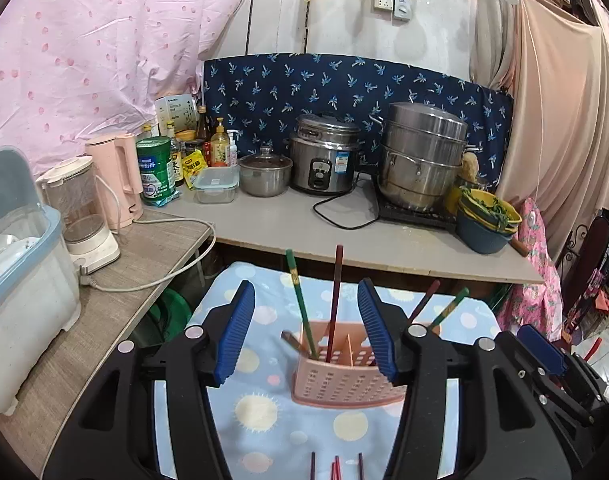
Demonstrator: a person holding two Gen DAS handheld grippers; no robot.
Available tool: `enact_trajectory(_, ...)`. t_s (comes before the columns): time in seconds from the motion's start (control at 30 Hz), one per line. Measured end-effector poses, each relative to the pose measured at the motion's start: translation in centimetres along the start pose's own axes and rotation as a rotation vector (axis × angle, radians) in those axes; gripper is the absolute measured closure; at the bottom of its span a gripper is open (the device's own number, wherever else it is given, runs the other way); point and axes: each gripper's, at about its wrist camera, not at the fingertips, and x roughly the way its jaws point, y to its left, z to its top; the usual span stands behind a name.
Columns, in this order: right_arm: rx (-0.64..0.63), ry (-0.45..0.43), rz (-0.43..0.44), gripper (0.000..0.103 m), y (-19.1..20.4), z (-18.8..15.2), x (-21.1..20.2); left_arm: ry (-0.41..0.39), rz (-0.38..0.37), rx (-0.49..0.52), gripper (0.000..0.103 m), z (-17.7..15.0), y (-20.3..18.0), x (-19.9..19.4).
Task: Organize utensils
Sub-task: 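Move both open tools back to the remaining chopsticks on the table, then grasp a dark red chopstick with the right tool while the left tool grasps another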
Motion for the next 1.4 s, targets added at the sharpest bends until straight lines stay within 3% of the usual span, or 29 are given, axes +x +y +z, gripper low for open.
enact_trajectory(0.43,-0.062,0.101,-0.015,0.06,0.9,-7.9,-4.8,0.1,0.053,0.059,0.048,-8.0,1.5,-3.3)
enact_trajectory(1.0,-0.059,0.354,-0.052,0.06,0.2,-22.7,-7.7,0.315,0.074,0.066,0.048,-21.3,3.6,-4.8)
enact_trajectory(1.4,-0.073,0.431,-0.053,0.062,1.2,-27.7,-7.2,0.41,0.1,0.073,0.048,-26.6,5.1,-5.4)
